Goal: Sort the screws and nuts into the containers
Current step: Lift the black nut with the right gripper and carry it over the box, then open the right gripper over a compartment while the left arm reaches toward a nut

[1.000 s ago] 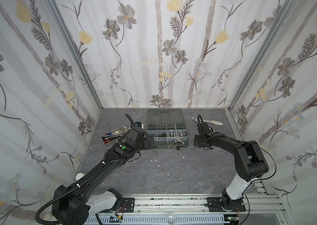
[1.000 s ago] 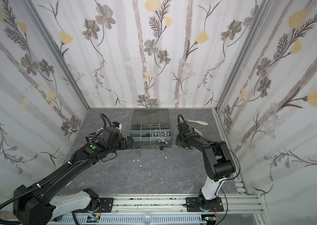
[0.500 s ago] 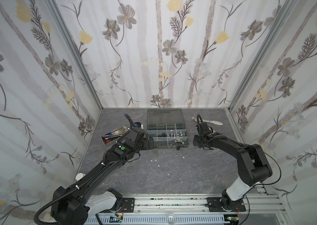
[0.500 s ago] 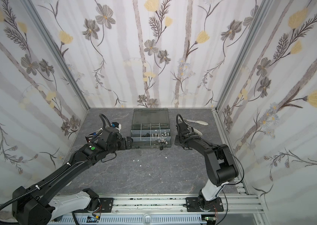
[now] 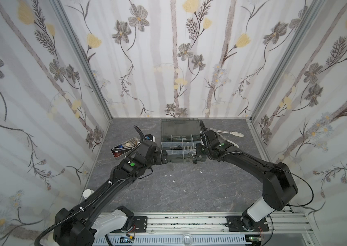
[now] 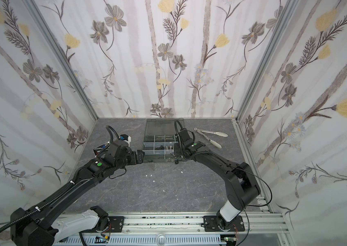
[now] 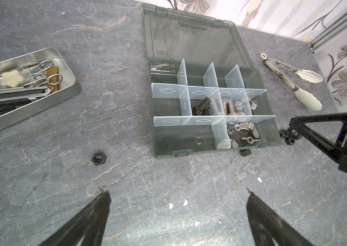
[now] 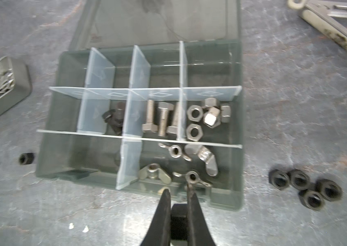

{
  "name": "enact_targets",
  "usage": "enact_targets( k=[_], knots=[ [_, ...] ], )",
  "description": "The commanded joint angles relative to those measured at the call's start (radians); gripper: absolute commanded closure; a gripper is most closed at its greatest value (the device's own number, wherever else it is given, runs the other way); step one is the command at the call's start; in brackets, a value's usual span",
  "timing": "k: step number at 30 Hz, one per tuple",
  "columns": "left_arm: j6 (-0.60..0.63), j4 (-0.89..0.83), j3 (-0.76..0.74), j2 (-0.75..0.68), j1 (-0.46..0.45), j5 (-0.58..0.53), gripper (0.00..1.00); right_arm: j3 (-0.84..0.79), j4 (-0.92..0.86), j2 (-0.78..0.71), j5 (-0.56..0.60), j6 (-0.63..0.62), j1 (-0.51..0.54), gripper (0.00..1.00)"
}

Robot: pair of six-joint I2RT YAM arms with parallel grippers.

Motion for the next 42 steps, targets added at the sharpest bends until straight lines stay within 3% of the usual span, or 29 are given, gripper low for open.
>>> enact_targets(
  k=[1,14,23,31,35,42],
  knots=[
    [-0.064,0.000,-0.022,-0.030,0.013,-0.021,0.00,0.047,0.037,0.040,-0.047,0.010,0.034,0.91],
    [-0.132,-0.089,-0.084,-0.119,0.069,-0.040,0.03,0.227,0.079,0.273,-0.129,0.016,0.149,0.88],
    [-0.159,-0.129,-0.105,-0.117,0.116,-0.032,0.11,0.231,0.101,0.290,-0.148,0.015,0.149,0.65],
    [-0.139,-0.150,-0.051,0.007,0.173,-0.035,0.23,0.166,0.113,0.188,-0.143,-0.023,0.146,0.61],
    [-0.127,-0.136,-0.027,0.100,0.184,-0.051,0.28,0.060,0.165,0.075,-0.143,-0.037,0.143,0.61],
    [-0.117,-0.114,0.012,0.277,0.212,-0.079,0.45,-0.171,0.253,-0.148,-0.136,-0.053,0.128,0.60]
  ],
)
